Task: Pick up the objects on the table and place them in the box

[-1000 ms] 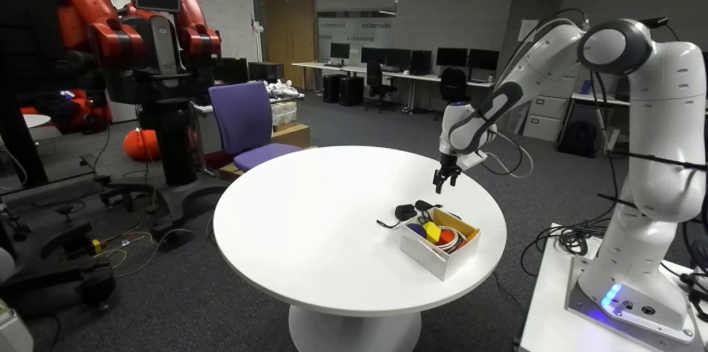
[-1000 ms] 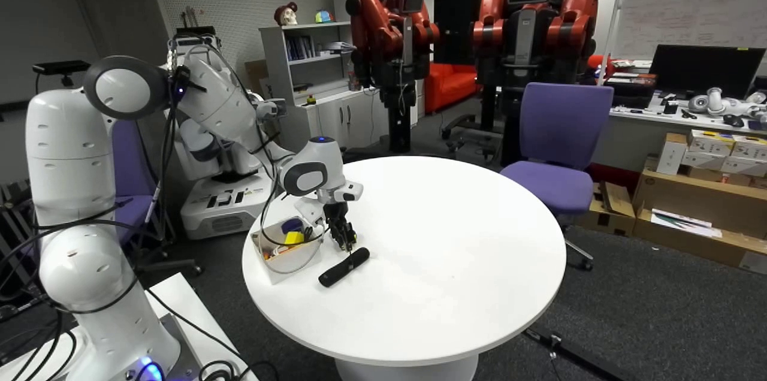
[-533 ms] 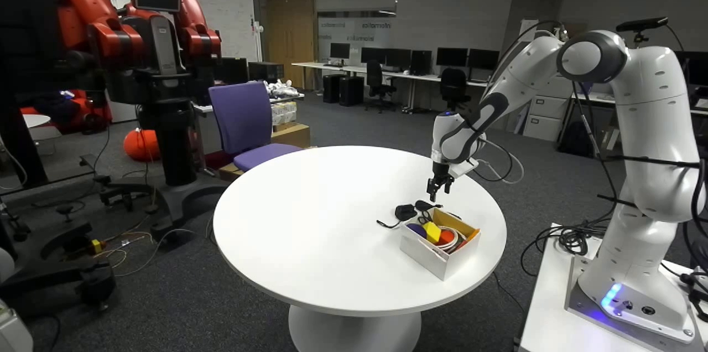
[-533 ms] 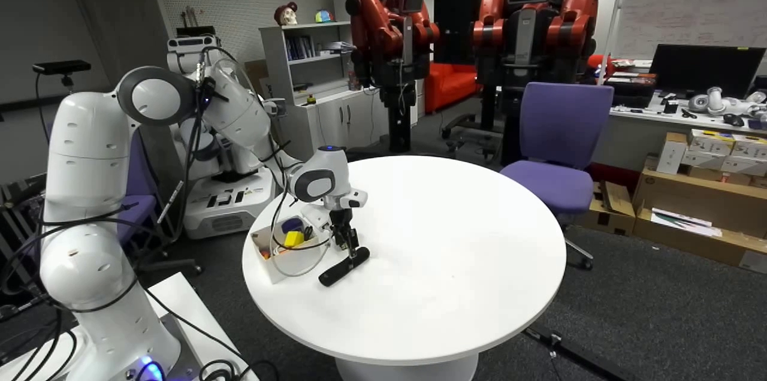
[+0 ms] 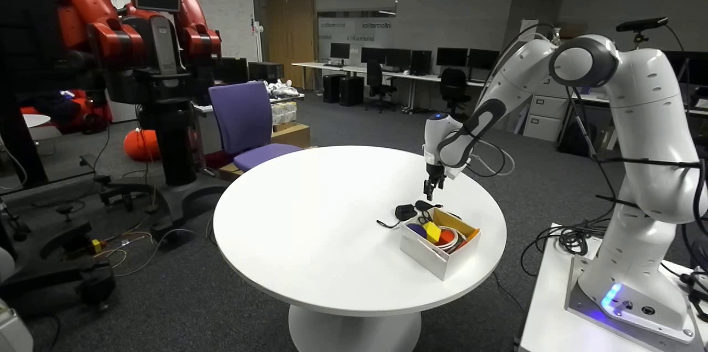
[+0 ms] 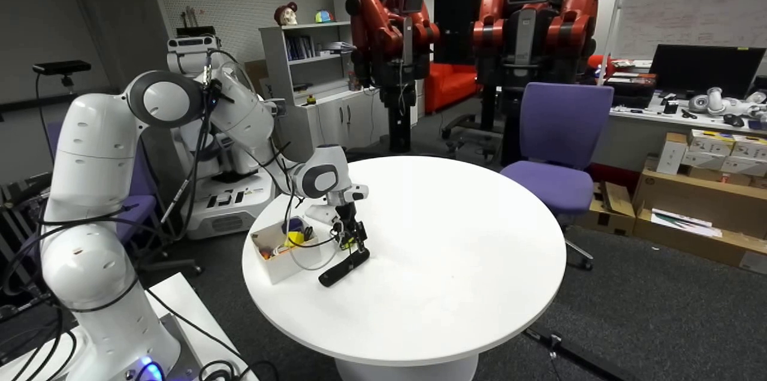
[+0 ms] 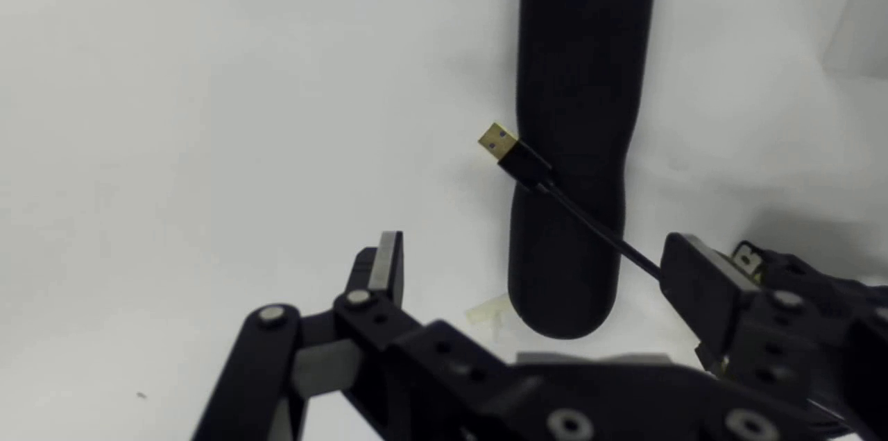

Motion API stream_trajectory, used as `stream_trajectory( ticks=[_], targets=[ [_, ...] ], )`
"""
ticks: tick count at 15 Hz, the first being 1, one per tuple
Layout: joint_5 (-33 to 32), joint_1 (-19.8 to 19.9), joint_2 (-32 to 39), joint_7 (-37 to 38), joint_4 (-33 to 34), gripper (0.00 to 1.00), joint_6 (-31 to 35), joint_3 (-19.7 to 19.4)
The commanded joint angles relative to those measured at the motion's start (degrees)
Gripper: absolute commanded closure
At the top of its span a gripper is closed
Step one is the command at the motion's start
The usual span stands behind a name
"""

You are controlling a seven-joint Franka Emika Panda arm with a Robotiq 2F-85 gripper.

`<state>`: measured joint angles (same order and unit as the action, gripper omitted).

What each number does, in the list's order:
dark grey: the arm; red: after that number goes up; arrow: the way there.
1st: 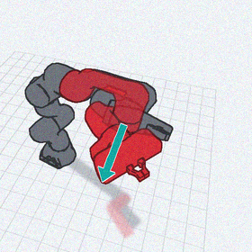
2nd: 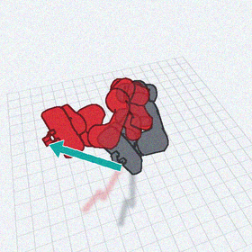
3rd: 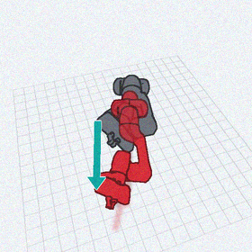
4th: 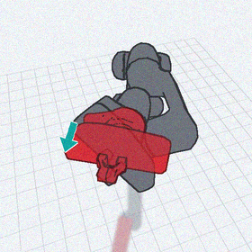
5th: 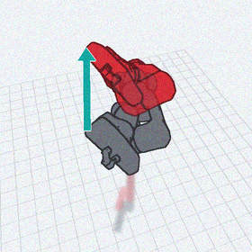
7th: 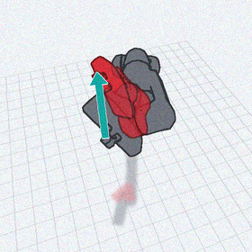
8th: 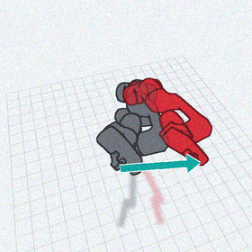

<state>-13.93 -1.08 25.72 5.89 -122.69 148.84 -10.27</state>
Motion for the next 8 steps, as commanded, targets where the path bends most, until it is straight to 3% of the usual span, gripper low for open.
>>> stream_trajectory(
  ticks=[1, 8],
  targets=[
    [-8.58, -2.88, -0.14, 1.08, 0.91, 0.00, 0.14, -2.81],
    [-16.63, -3.13, -0.88, -4.34, 0.66, 0.00, -1.75, -1.05]
  ],
)
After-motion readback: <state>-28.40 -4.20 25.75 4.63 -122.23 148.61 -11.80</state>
